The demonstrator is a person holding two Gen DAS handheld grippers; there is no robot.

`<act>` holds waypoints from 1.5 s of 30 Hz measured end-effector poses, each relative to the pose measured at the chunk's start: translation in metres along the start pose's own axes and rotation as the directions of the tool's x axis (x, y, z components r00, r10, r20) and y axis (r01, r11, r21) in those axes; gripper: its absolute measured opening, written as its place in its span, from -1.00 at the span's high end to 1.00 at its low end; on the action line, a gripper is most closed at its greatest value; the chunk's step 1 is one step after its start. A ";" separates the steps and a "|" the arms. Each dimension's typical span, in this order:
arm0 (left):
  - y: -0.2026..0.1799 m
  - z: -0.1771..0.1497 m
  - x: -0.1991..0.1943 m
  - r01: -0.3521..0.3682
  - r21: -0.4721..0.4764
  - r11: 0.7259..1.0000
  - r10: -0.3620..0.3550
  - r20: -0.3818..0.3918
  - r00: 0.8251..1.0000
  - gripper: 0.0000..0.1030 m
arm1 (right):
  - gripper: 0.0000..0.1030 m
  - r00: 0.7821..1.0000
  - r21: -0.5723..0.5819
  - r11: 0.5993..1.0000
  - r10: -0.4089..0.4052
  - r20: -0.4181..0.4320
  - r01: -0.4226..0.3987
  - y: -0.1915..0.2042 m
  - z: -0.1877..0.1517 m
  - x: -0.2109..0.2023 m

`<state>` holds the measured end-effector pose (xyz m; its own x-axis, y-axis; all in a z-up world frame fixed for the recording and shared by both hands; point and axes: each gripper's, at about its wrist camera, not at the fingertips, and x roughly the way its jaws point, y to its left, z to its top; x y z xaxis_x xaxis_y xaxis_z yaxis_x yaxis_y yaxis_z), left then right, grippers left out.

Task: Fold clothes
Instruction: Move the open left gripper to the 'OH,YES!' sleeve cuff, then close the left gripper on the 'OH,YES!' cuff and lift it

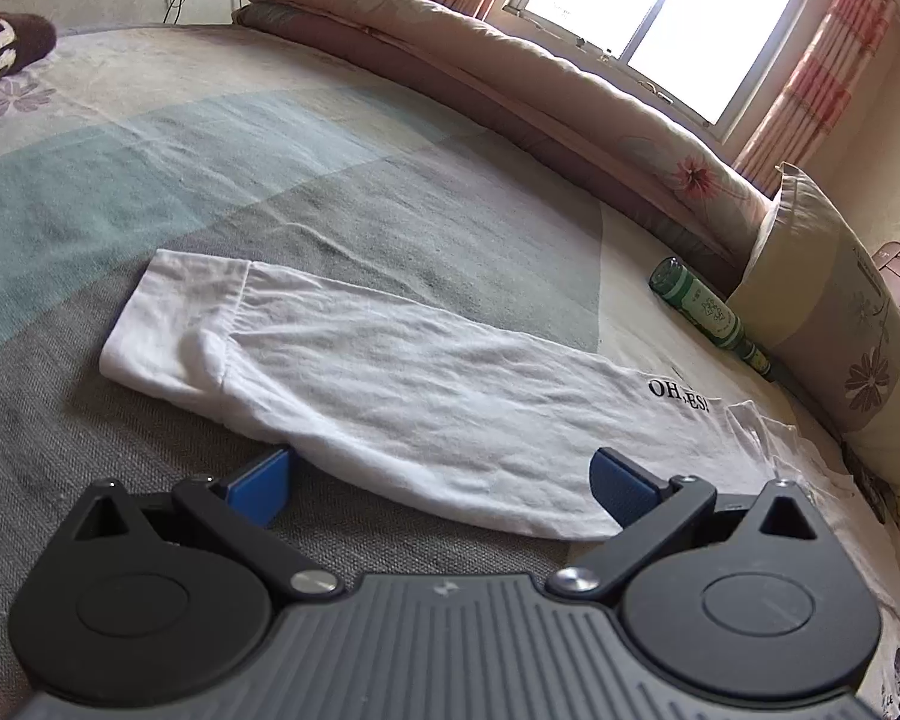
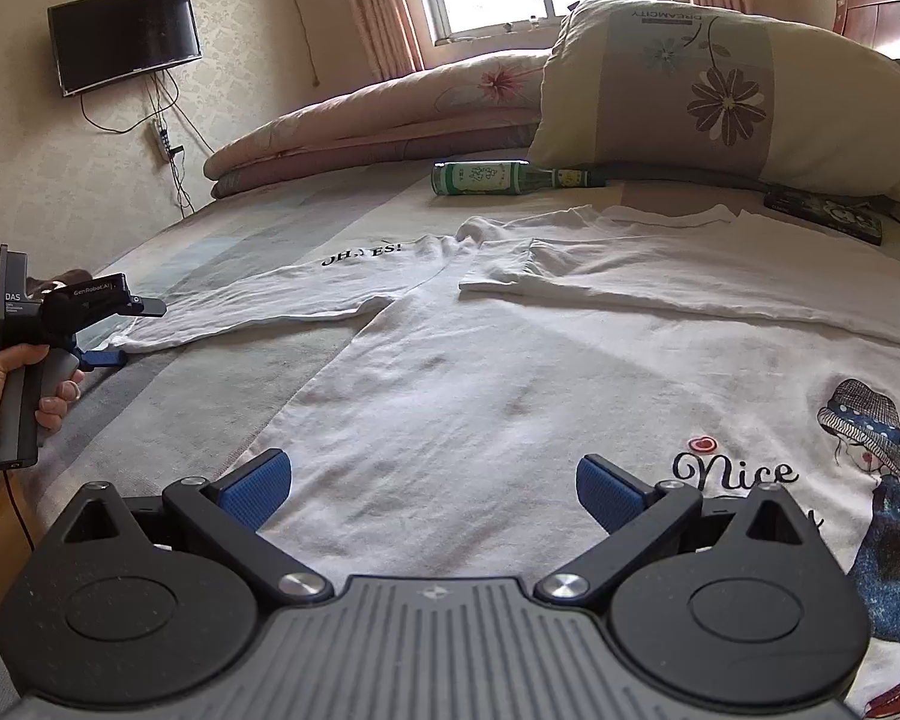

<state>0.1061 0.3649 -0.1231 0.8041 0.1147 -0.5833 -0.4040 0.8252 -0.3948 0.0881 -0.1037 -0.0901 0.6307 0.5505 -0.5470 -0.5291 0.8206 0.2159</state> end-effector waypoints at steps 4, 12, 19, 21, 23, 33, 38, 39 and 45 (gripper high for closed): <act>-0.004 -0.004 0.000 -0.085 0.118 0.989 0.083 0.025 0.996 -0.99 | -1.00 0.999 -0.049 0.998 -0.038 0.011 0.038 0.006 0.000 -0.003; -0.002 0.008 0.006 -0.108 0.030 0.994 0.107 0.037 0.994 -0.99 | -1.00 0.999 -0.057 0.998 -0.038 0.015 0.039 0.008 0.003 -0.003; -0.039 -0.011 0.014 0.060 0.104 0.993 -0.060 -0.004 0.998 -0.99 | -1.00 1.000 -0.059 0.998 -0.017 0.008 0.017 0.013 0.006 0.002; -0.036 -0.008 0.016 0.059 0.101 0.993 -0.060 0.006 0.998 -0.99 | -1.00 0.999 -0.065 0.997 -0.031 0.015 0.032 0.015 0.008 0.000; -0.025 -0.001 0.016 0.029 0.074 0.997 -0.031 0.025 0.999 -0.99 | -1.00 0.998 -0.079 0.996 -0.048 0.031 0.051 0.016 0.009 -0.003; 0.001 0.013 0.026 -0.009 -0.073 0.997 0.019 0.131 0.991 -0.99 | -1.00 0.996 -0.136 0.989 -0.052 0.069 0.061 0.026 0.012 -0.008; 0.009 0.020 0.030 0.027 -0.238 0.971 0.013 0.164 0.986 -0.99 | -1.00 0.994 -0.178 0.981 -0.060 0.087 0.075 0.033 0.013 -0.011; 0.010 0.017 0.027 0.044 -0.246 0.968 -0.003 0.165 0.986 -0.99 | -1.00 0.993 -0.182 0.980 -0.063 0.098 0.080 0.033 0.013 -0.013; 0.009 0.028 0.041 0.017 -0.217 0.976 0.022 0.177 0.984 -0.99 | -1.00 0.996 -0.136 0.989 -0.045 0.078 0.056 0.028 0.012 -0.009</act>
<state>0.1480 0.3923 -0.1307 0.8596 0.2285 -0.4570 -0.4748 0.6877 -0.5493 0.0742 -0.0839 -0.0690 0.6965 0.5231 -0.4912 -0.5654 0.8216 0.0732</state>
